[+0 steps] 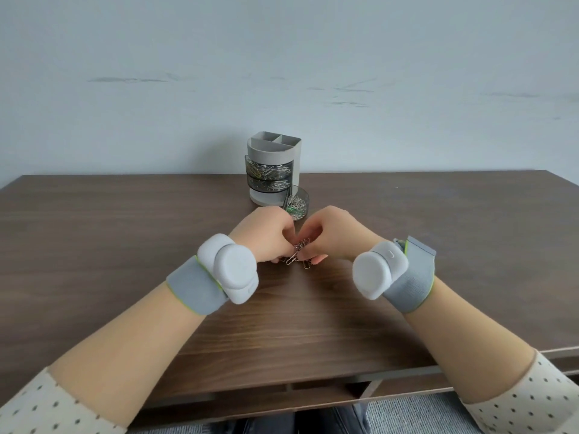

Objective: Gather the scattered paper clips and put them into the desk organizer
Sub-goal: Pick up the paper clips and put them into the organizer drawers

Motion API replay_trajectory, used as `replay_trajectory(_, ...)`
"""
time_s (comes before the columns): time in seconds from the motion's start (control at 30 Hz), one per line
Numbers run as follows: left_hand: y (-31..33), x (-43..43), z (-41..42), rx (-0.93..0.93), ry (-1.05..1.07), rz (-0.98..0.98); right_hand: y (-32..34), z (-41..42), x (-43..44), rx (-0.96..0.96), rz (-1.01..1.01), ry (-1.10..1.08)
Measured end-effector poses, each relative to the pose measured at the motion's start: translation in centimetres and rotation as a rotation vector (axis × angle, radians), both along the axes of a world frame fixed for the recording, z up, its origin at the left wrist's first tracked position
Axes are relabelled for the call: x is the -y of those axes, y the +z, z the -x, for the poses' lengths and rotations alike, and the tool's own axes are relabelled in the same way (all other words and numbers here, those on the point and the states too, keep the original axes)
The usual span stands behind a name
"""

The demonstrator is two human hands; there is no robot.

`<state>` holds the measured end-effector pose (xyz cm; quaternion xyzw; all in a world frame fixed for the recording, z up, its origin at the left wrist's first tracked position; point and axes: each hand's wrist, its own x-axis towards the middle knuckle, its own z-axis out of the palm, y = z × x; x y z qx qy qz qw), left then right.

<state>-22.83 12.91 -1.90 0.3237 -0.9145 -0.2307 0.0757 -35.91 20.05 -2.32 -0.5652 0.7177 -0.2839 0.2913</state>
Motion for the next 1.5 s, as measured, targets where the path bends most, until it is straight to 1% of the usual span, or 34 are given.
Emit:
replay_trajectory(0.13, -0.5, 0.5, 0.2, -0.149, 0.025, -0.042, 0.4, 1.3, 0.7, 0.144, 0.074, -0.048)
replay_trajectory(0.23, 0.4, 1.6, 0.9, -0.297, 0.078, -0.079, 1.5, 2.2, 2.0, 0.185, 0.19, -0.081)
replay_trajectory(0.3, 1.2, 2.7, 1.4, -0.359, 0.119, -0.075, 2.2, 2.6, 3.4, 0.218, 0.238, -0.103)
replay_trajectory(0.4, 1.9, 3.9, 2.3, -0.337, 0.154, -0.018, 2.7, 3.0, 5.4, 0.198, 0.26, -0.12)
replay_trajectory(0.47, 1.8, 4.3, 3.0, -0.301, 0.149, -0.013, 2.6, 3.3, 6.4, 0.138, 0.229, -0.11)
replay_trajectory(0.57, 1.7, 4.4, 3.3, -0.3, 0.149, 0.013, 2.7, 3.4, 6.8, 0.075, 0.166, -0.068)
replay_trajectory(0.67, 1.7, 4.4, 2.9, -0.339, 0.152, 0.108, 2.8, 3.4, 6.7, 0.117, 0.156, -0.035)
replay_trajectory(0.77, 1.8, 4.1, 1.9, -0.373, 0.151, 0.105, 2.4, 3.5, 6.5, 0.139, 0.207, -0.075)
replay_trajectory(0.83, 1.8, 3.6, 0.8, -0.292, 0.107, 0.08, 2.2, 3.4, 6.0, 0.17, 0.272, -0.091)
replay_trajectory(0.9, 1.5, 3.0, -0.3, -0.107, 0.024, 0.057, 2.2, 3.4, 5.1, 0.192, 0.327, -0.097)
replay_trajectory(0.93, 1.2, 2.6, -0.8, -0.007, -0.019, 0.04, 2.1, 3.4, 4.5, 0.173, 0.322, -0.08)
replay_trajectory(0.97, 0.7, 2.2, -1.1, 0.071, -0.055, 0.029, 2.0, 3.3, 3.9, 0.14, 0.277, -0.036)
replay_trajectory(1.0, 0.3, 1.9, -1.3, 0.112, -0.081, 0.034, 1.8, 3.3, 3.3, 0.091, 0.192, 0.036)
replay_trajectory(1.07, -0.2, 1.6, -1.2, 0.102, -0.101, 0.085, 1.5, 3.1, 2.4, -0.06, -0.039, 0.196)
replay_trajectory(1.1, -0.2, 1.5, -1.1, 0.079, -0.103, 0.103, 1.3, 2.8, 2.1, -0.141, -0.123, 0.256)
replay_trajectory(1.13, -0.1, 1.3, -1.0, 0.055, -0.104, 0.107, 1.1, 2.7, 1.9, -0.197, -0.159, 0.292)
replay_trajectory(1.2, 0.0, 1.1, -0.9, 0.023, -0.105, 0.1, 0.8, 2.3, 1.6, -0.222, -0.135, 0.297)
replay_trajectory(1.33, 0.0, 0.3, -0.7, 0.001, -0.112, 0.108, 0.3, 1.9, 1.0, -0.165, -0.022, 0.192)
replay_trajectory(1.43, 0.1, 0.1, -1.4, 0.007, -0.074, 0.067, 0.7, 2.1, 0.4, -0.1, -0.092, 0.221)
replay_trajectory(1.5, 0.1, 0.0, -1.8, 0.049, -0.052, 0.058, 1.0, 2.2, 0.3, -0.162, -0.138, 0.243)
